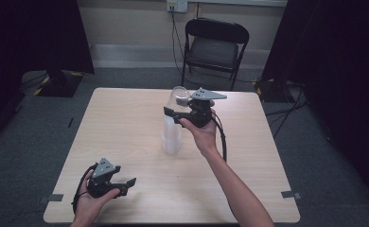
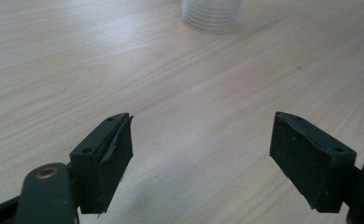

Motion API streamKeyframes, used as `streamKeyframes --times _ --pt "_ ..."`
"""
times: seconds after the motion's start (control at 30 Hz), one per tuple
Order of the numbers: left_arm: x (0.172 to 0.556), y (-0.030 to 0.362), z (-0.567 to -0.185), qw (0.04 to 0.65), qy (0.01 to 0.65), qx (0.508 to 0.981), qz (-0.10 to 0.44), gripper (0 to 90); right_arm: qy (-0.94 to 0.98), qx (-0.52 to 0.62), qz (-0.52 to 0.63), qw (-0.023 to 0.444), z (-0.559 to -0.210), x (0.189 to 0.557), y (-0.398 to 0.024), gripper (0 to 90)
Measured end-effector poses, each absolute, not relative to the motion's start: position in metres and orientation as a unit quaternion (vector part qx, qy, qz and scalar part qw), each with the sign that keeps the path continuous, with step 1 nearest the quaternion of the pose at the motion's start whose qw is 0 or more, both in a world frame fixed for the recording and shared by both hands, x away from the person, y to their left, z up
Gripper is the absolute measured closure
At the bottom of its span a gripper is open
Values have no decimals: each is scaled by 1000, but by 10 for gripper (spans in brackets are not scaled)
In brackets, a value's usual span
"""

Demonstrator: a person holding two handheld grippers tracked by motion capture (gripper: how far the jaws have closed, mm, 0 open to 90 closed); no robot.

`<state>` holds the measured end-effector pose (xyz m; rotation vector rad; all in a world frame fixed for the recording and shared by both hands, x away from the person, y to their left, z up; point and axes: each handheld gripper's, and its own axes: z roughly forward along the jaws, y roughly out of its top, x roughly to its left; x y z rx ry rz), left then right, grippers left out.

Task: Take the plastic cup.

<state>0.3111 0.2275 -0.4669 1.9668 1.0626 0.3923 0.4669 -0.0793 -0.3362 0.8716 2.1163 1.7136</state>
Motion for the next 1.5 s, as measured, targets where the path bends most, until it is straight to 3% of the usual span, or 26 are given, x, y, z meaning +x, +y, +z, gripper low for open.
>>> streamKeyframes --times 0.83,1.37,1.5 --pt "311 219 -465 479 415 761 138 187 723 344 580 148 -336 441 -125 338" --pt "309 203 -457 498 394 762 128 203 725 358 579 105 -364 418 -141 343" --pt "312 199 -456 488 405 761 135 250 727 361 577 86 -375 413 -140 344"
